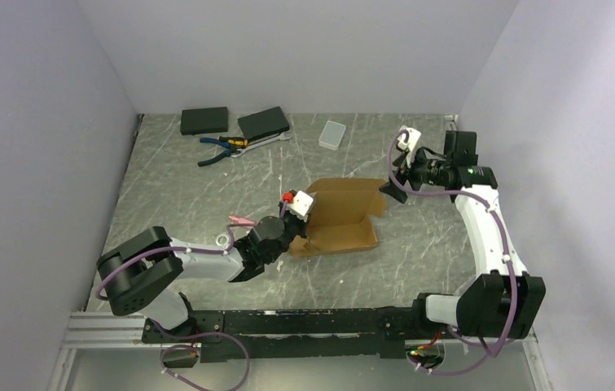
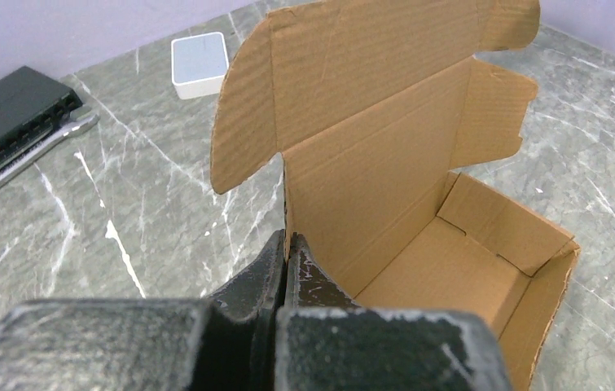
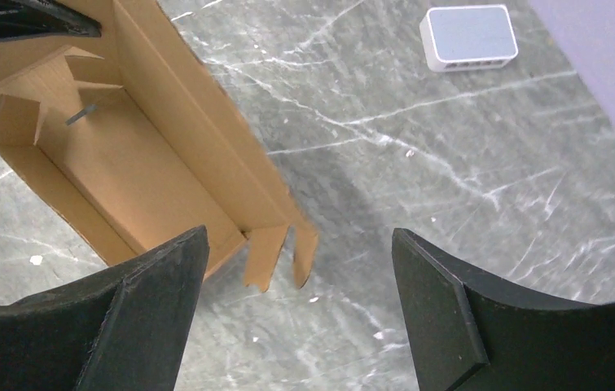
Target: Fold the paper box
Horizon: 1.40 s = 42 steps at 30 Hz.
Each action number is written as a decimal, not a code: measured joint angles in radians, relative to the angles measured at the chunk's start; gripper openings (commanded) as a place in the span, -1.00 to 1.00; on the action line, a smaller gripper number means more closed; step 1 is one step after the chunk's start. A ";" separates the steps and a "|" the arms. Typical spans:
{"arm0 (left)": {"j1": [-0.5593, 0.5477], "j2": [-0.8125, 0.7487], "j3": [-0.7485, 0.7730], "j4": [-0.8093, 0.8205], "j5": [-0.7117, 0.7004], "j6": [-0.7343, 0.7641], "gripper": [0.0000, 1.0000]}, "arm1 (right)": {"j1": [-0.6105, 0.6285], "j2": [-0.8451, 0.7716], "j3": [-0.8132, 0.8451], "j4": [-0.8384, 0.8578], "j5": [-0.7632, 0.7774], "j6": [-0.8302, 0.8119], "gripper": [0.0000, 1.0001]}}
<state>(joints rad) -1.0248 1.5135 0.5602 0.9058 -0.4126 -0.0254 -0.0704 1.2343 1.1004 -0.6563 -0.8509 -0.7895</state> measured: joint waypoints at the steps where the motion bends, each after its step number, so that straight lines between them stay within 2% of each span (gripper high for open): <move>1: 0.000 0.000 0.000 0.005 0.008 0.011 -1.00 | 0.005 0.020 0.034 -0.023 -0.004 -0.022 0.73; 8: 0.002 0.000 -0.001 0.026 0.050 0.067 -1.00 | 0.088 0.169 0.209 -0.221 0.010 -0.161 0.64; 11: 0.003 0.000 -0.001 0.032 0.060 0.078 -1.00 | 0.151 0.240 0.271 -0.295 0.029 -0.216 0.53; 15: 0.006 0.000 -0.006 0.039 0.076 0.092 -1.00 | 0.212 0.301 0.315 -0.364 0.055 -0.268 0.21; 20: 0.008 0.000 -0.015 0.048 0.080 0.097 -1.00 | 0.245 0.366 0.377 -0.426 0.078 -0.321 -0.40; 23: 0.008 0.000 -0.015 0.051 0.083 0.097 -0.99 | 0.252 0.370 0.380 -0.452 0.085 -0.356 -0.68; 25: 0.008 0.000 -0.015 0.051 0.082 0.096 -0.83 | 0.256 0.370 0.380 -0.465 0.085 -0.384 -0.81; 28: 0.010 0.000 -0.016 0.047 0.080 0.092 -0.60 | 0.257 0.364 0.373 -0.472 0.086 -0.435 -0.90; 30: 0.010 -0.009 -0.016 0.029 0.078 0.088 -0.33 | 0.258 0.343 0.356 -0.474 0.089 -0.469 -0.92; 31: 0.011 -0.019 -0.016 0.013 0.077 0.085 -0.11 | 0.258 0.332 0.350 -0.480 0.094 -0.484 -0.92; 35: 0.011 -0.116 -0.018 -0.100 0.073 0.034 0.39 | 0.266 0.296 0.349 -0.488 0.115 -0.510 -0.92; 39: 0.011 -0.314 -0.015 -0.326 0.064 -0.074 0.53 | 0.278 0.280 0.336 -0.486 0.132 -0.509 -0.92; 42: 0.018 -0.448 -0.014 -0.487 0.043 -0.173 0.39 | 0.295 0.275 0.312 -0.483 0.144 -0.500 -0.93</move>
<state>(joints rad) -1.0069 1.0653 0.5465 0.4191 -0.3695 -0.1982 0.2245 1.5093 1.4120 -1.1389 -0.7067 -1.2892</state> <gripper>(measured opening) 0.759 0.048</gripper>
